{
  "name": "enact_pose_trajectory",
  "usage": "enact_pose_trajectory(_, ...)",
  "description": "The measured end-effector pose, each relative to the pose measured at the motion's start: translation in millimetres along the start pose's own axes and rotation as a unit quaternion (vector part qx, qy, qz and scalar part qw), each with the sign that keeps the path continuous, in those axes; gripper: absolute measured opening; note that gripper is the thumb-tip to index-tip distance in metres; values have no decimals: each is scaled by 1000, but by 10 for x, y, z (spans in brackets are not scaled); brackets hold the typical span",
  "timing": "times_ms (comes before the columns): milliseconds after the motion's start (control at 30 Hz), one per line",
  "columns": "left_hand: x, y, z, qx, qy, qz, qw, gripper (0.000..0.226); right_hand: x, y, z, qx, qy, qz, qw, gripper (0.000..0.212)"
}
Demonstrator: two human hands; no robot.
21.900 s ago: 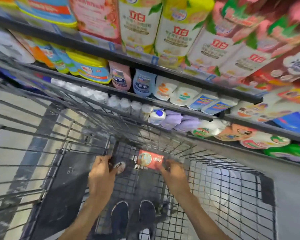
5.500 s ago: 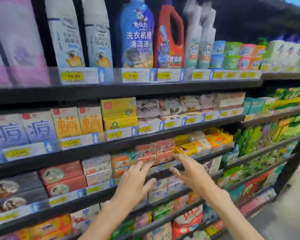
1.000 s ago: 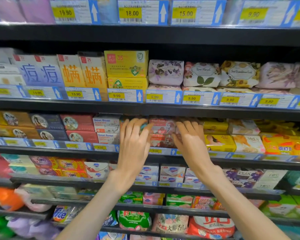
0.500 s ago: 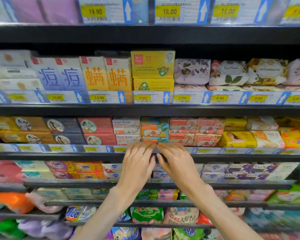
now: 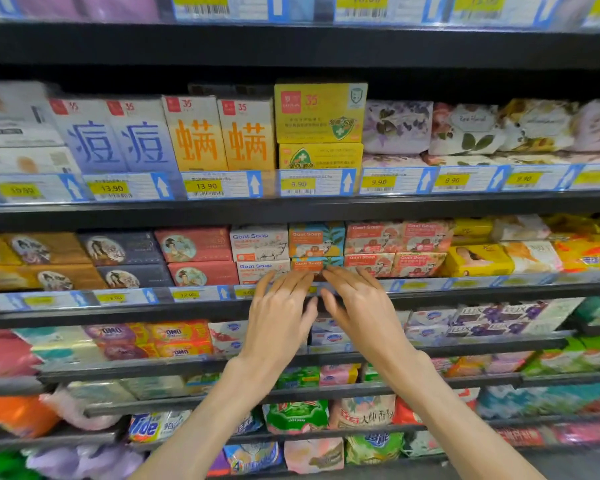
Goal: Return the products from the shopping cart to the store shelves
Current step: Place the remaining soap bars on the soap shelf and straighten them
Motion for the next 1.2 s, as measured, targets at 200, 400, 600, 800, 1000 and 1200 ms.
enact_pose_trajectory(200, -14, 28, 15, -8, 6, 5, 1000, 41, -19, 10, 16, -11, -8, -11, 1000, 35)
enact_pose_trajectory(400, -295, -16, -87, 29, 117, 10, 993, 31, -309, 101, -54, -20, 83, -38, 996, 25)
enact_pose_trajectory(600, -343, -14, -314, 32, 153, -70, 985, 37, -379, 200, -329, 17, 114, 73, 991, 37)
enact_pose_trajectory(800, -233, -44, -458, -1, 164, -126, 978, 31, -257, 232, -552, 7, 149, 91, 985, 41)
enact_pose_trajectory(1000, -214, -85, -466, -17, 167, -125, 978, 41, -140, 229, -662, 6, 123, 101, 987, 29)
enact_pose_trajectory(1200, -252, -60, -482, -23, 152, -108, 982, 38, -141, 251, -696, 19, 118, 72, 990, 27)
Point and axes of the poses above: each hand's wrist, its own z-axis away from the middle knuckle, its own x-axis out of the palm, y = z × x, the point moved 5 cm from there along -z, towards the middle knuckle, and after that the axes turned 6 degrees about z, right-handed, at the moved point
